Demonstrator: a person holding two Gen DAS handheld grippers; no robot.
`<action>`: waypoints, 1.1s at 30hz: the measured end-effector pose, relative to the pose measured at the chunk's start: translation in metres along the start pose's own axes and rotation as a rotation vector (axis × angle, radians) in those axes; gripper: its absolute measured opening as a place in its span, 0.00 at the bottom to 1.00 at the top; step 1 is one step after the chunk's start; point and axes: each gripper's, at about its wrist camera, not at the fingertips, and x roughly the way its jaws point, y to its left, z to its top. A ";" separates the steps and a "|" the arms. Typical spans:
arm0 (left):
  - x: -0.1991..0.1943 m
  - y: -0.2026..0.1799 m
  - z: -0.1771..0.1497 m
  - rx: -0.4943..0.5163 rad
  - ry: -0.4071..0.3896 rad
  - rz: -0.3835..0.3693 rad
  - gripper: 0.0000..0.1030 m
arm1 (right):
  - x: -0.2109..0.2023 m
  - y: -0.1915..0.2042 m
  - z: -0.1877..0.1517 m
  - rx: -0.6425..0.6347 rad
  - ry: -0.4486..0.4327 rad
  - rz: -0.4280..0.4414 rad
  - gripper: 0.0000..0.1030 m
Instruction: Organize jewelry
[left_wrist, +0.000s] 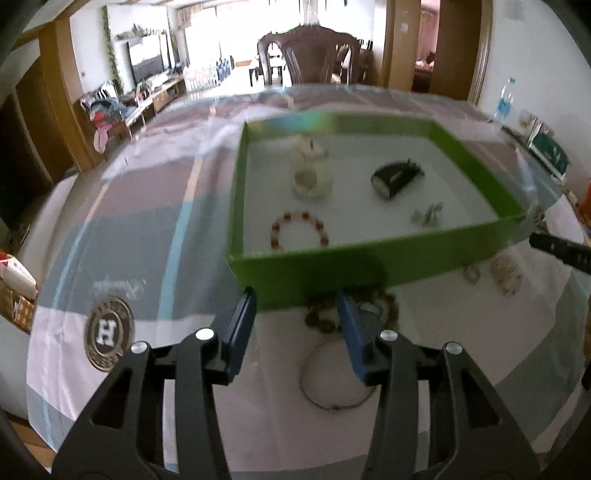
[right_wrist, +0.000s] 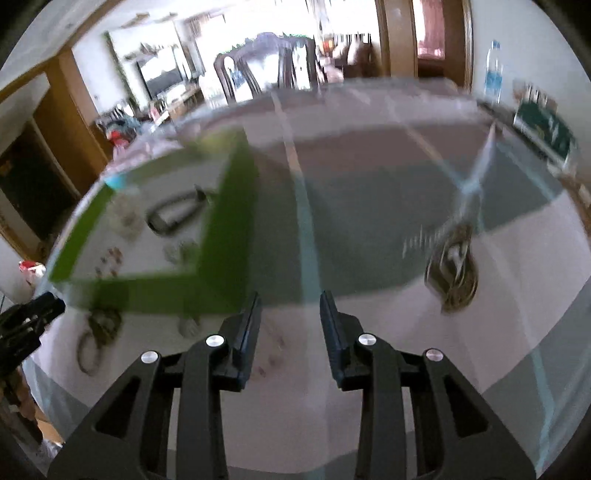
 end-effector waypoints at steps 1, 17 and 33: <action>0.007 0.001 -0.001 -0.014 0.019 -0.002 0.44 | 0.006 0.001 -0.004 -0.010 0.020 -0.007 0.32; 0.048 -0.010 -0.007 -0.026 0.104 -0.053 0.30 | 0.012 0.057 -0.039 -0.221 0.028 0.018 0.08; 0.021 -0.014 -0.022 -0.017 0.085 -0.103 0.11 | -0.076 0.094 -0.025 -0.260 -0.150 0.276 0.08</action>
